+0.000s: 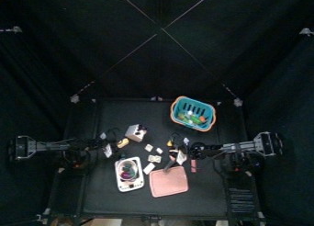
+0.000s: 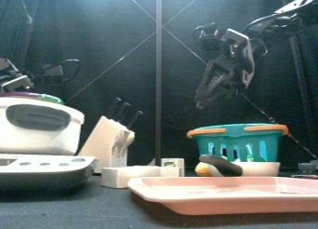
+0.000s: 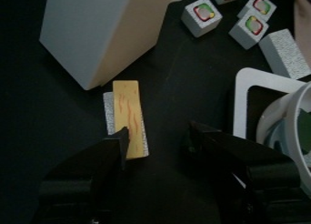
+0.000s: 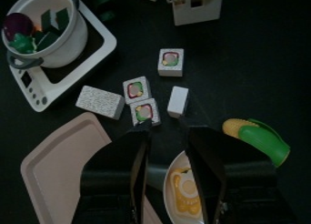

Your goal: Grab egg sushi

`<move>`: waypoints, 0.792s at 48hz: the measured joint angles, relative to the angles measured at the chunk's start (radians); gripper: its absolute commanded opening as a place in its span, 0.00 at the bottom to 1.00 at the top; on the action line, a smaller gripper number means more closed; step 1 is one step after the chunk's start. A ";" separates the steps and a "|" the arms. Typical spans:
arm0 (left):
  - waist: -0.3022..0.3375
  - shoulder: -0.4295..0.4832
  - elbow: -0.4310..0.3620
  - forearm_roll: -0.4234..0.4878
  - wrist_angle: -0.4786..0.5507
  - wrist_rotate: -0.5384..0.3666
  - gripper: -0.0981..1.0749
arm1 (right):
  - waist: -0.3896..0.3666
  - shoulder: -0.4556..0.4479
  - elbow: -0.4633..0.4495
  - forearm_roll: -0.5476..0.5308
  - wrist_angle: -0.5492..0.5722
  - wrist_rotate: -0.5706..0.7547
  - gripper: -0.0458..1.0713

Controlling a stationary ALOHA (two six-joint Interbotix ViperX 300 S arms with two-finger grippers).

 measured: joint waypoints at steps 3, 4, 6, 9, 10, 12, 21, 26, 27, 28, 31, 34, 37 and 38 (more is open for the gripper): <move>0.008 0.021 -0.006 0.000 0.003 -0.002 0.84 | -0.012 -0.021 0.014 -0.015 -0.025 0.005 0.67; 0.009 0.029 -0.009 0.000 0.005 -0.002 0.84 | -0.017 -0.028 0.017 -0.017 -0.032 0.005 0.67; 0.012 0.046 -0.015 0.000 0.008 -0.002 0.84 | -0.026 -0.034 0.023 -0.020 -0.048 0.005 0.67; 0.012 0.067 -0.025 0.000 0.021 -0.002 0.84 | -0.032 -0.037 0.032 -0.023 -0.063 0.005 0.67; 0.014 0.077 -0.028 0.000 0.026 -0.002 0.84 | -0.032 -0.035 0.034 -0.023 -0.067 0.005 0.67; 0.014 0.091 -0.035 0.000 0.037 -0.002 0.84 | -0.032 -0.037 0.037 -0.025 -0.074 0.005 0.67; 0.015 0.156 -0.078 0.017 0.074 -0.002 0.84 | -0.035 -0.037 0.037 -0.029 -0.089 -0.002 0.67; 0.023 0.187 -0.098 0.029 0.074 0.000 0.84 | -0.035 -0.035 0.037 -0.032 -0.092 -0.002 0.67; 0.025 0.193 -0.100 0.032 0.071 0.000 0.84 | -0.037 -0.037 0.037 -0.032 -0.092 -0.002 0.67; 0.026 0.198 -0.101 0.034 0.071 -0.002 0.84 | -0.037 -0.035 0.037 -0.032 -0.091 -0.002 0.67; 0.031 0.216 -0.107 0.043 0.071 -0.002 0.84 | -0.037 -0.035 0.037 -0.032 -0.094 -0.002 0.67; 0.038 0.232 -0.115 0.051 0.071 0.000 0.84 | -0.037 -0.035 0.037 -0.031 -0.097 0.000 0.67; 0.041 0.242 -0.123 0.061 0.071 0.000 0.84 | -0.037 -0.035 0.037 -0.031 -0.101 -0.002 0.67; 0.041 0.242 -0.121 0.063 0.072 0.000 0.84 | -0.037 -0.034 0.037 -0.031 -0.101 -0.002 0.67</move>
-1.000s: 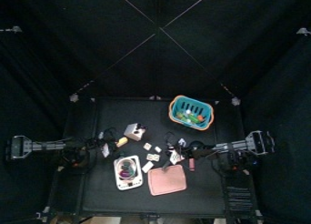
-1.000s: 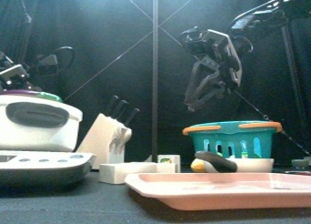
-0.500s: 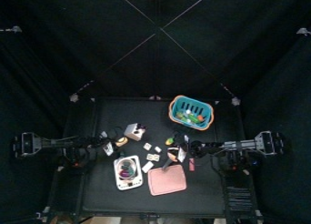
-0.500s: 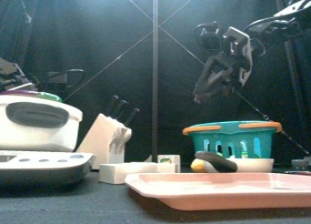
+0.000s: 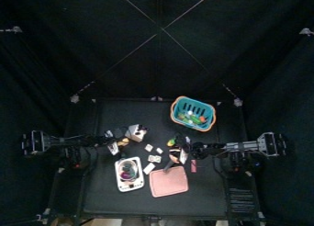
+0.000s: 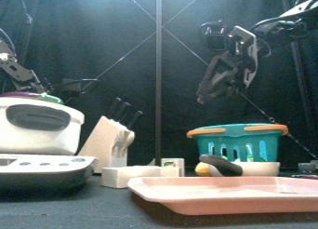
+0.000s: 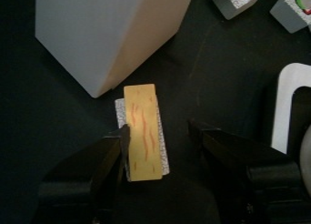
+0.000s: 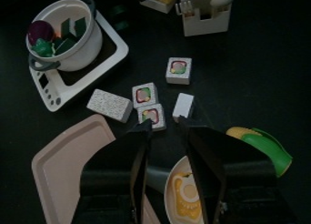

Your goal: Grab egg sushi

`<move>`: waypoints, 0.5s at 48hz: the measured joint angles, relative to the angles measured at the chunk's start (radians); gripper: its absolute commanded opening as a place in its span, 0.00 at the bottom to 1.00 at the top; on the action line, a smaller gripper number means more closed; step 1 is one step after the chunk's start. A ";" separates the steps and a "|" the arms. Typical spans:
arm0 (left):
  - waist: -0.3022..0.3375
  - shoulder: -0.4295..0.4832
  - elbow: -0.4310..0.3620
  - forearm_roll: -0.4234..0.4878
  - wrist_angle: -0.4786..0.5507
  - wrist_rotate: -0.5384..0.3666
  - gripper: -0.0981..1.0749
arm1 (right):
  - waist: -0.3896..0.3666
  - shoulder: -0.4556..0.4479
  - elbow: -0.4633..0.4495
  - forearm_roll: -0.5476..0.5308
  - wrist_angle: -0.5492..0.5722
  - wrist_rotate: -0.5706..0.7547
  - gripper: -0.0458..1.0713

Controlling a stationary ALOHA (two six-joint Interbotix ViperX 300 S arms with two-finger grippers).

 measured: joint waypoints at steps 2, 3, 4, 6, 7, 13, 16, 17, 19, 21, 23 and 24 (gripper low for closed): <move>0.003 0.006 0.009 0.006 0.006 0.000 0.84 | 0.000 0.002 0.000 0.000 -0.002 0.000 0.67; 0.002 0.006 0.008 0.012 0.002 0.002 0.84 | 0.000 0.002 0.000 0.002 -0.002 0.002 0.67; 0.002 0.006 0.005 0.014 0.002 -0.005 0.84 | 0.000 0.002 0.000 0.002 -0.002 0.002 0.67; 0.002 0.005 0.005 0.021 0.006 0.002 0.84 | 0.000 0.003 0.000 0.002 -0.002 0.002 0.67; 0.002 0.003 0.003 0.025 0.009 0.000 0.84 | 0.000 0.005 0.000 0.002 -0.003 0.002 0.67; 0.003 -0.012 0.003 0.044 0.018 -0.002 0.84 | 0.000 0.008 0.000 0.002 -0.003 0.002 0.67; 0.002 -0.020 0.003 0.049 0.020 -0.005 0.84 | 0.000 0.009 0.000 0.002 -0.003 0.002 0.67; 0.003 -0.021 0.003 0.049 0.020 -0.003 0.84 | 0.000 0.008 0.000 0.002 -0.003 0.002 0.67; 0.003 -0.021 0.003 0.049 0.021 -0.005 0.84 | 0.000 0.009 0.000 0.003 -0.003 0.002 0.67; 0.002 -0.021 0.006 0.049 0.025 -0.003 0.83 | 0.000 0.009 0.000 0.002 -0.003 0.002 0.67; 0.003 -0.021 0.009 0.049 0.028 -0.002 0.83 | 0.000 0.009 0.000 0.003 -0.002 0.003 0.67; 0.002 -0.023 0.011 0.049 0.028 0.002 0.83 | 0.000 0.009 0.000 0.003 -0.003 0.003 0.67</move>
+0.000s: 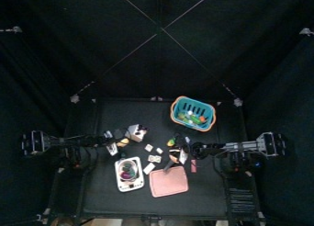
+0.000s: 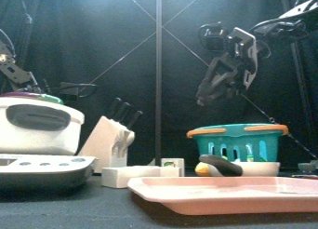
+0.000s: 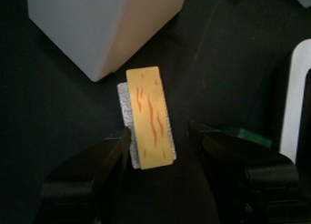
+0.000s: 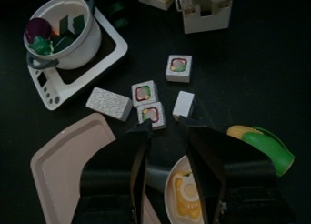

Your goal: Grab egg sushi

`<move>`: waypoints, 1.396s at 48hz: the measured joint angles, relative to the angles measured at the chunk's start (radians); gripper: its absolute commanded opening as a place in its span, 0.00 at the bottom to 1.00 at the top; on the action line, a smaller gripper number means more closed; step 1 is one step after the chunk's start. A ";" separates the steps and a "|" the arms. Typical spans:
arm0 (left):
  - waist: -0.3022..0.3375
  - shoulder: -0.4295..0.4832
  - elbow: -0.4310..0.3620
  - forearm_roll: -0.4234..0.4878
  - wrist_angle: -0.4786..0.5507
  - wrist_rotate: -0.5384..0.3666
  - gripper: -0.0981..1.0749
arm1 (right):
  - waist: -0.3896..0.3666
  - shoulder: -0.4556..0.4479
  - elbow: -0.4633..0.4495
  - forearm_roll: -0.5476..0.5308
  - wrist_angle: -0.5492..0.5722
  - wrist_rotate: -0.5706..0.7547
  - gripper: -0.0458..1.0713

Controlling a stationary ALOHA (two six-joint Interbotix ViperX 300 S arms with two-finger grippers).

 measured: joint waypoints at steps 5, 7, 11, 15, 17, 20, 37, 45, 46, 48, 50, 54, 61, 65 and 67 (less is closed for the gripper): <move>0.002 -0.002 0.003 0.000 0.003 -0.002 0.82 | 0.000 0.000 0.000 0.000 0.000 0.000 0.67; 0.002 0.000 0.003 0.000 0.008 -0.002 0.82 | 0.000 0.000 0.000 0.000 0.002 0.000 0.67; 0.002 -0.002 0.003 0.000 0.017 -0.002 0.78 | 0.000 0.000 0.000 0.000 0.000 0.000 0.67; 0.002 -0.003 0.003 0.002 0.025 -0.003 0.72 | 0.000 0.002 0.000 0.000 0.000 0.000 0.67; 0.003 -0.003 0.003 0.002 0.028 -0.003 0.67 | 0.000 0.003 0.000 0.000 0.000 0.000 0.67; 0.005 -0.003 0.003 0.002 0.031 -0.003 0.60 | 0.000 0.003 0.002 0.000 0.000 0.000 0.67; 0.000 -0.026 0.000 -0.021 0.044 -0.006 0.53 | 0.000 0.014 0.002 0.000 0.000 0.000 0.67; -0.014 -0.092 -0.009 -0.028 0.061 -0.008 0.53 | 0.000 0.018 0.002 0.000 0.000 0.000 0.67; -0.017 -0.103 -0.009 -0.028 0.066 -0.006 0.53 | -0.002 0.018 0.002 0.000 0.000 -0.002 0.67; -0.025 -0.123 -0.011 -0.032 0.071 -0.006 0.53 | 0.000 0.018 0.002 0.000 0.000 0.000 0.67; -0.031 -0.143 -0.012 -0.037 0.078 -0.006 0.53 | 0.000 0.018 0.002 0.000 0.000 0.000 0.67; -0.037 -0.189 -0.011 -0.052 0.084 -0.006 0.53 | -0.002 0.020 0.002 0.000 0.000 0.000 0.67; -0.041 -0.238 -0.009 -0.074 0.087 -0.006 0.53 | 0.000 0.018 0.003 0.000 0.000 0.000 0.67; -0.041 -0.249 -0.002 -0.077 0.087 -0.006 0.53 | -0.002 0.018 0.002 -0.002 0.000 0.000 0.67; -0.041 -0.249 0.003 -0.077 0.087 -0.006 0.53 | -0.002 0.018 0.002 0.000 0.000 0.000 0.67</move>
